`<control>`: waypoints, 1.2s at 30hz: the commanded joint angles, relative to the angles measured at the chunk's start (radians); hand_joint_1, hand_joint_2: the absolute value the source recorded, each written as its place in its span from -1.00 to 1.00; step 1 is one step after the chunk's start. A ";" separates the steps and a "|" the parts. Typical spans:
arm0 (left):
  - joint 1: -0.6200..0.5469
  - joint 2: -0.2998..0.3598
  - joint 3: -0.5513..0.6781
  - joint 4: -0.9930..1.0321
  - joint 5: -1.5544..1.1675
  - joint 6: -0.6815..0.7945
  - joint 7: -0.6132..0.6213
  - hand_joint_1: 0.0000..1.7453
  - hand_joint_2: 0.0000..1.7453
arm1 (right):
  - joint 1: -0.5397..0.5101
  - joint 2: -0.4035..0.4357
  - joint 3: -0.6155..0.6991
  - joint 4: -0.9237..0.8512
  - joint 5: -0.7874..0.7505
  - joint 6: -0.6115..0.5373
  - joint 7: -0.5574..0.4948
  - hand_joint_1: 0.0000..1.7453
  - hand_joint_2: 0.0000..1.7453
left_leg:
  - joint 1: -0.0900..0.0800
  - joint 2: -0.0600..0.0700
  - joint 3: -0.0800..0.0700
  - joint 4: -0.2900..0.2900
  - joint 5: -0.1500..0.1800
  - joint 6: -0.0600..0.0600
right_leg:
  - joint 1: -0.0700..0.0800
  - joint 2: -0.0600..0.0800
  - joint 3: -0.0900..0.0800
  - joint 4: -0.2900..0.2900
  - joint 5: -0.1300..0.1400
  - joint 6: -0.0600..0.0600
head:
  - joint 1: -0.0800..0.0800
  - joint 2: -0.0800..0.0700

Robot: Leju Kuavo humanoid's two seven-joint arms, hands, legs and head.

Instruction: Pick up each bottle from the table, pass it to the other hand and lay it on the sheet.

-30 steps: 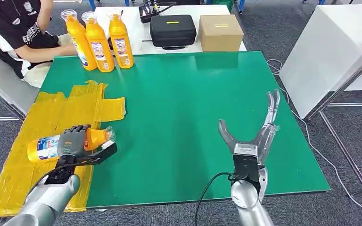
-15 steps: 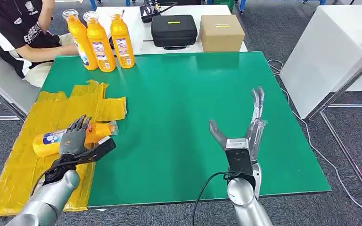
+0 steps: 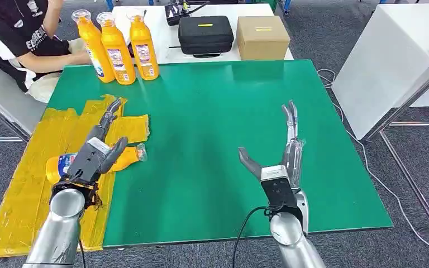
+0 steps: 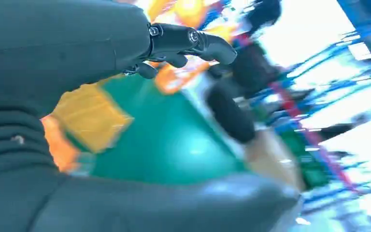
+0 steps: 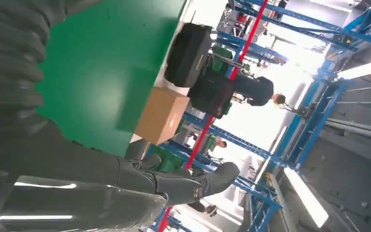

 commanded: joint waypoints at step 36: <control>0.090 0.051 -0.110 -0.015 0.516 -0.145 0.172 -1.00 1.00 | -0.041 -0.123 -0.053 0.051 -0.293 0.398 0.183 -1.00 1.00 | 0.001 0.001 0.004 -0.002 -0.001 -0.003 | 0.001 0.000 0.004 -0.003 0.000 -0.001 | 0.000 0.000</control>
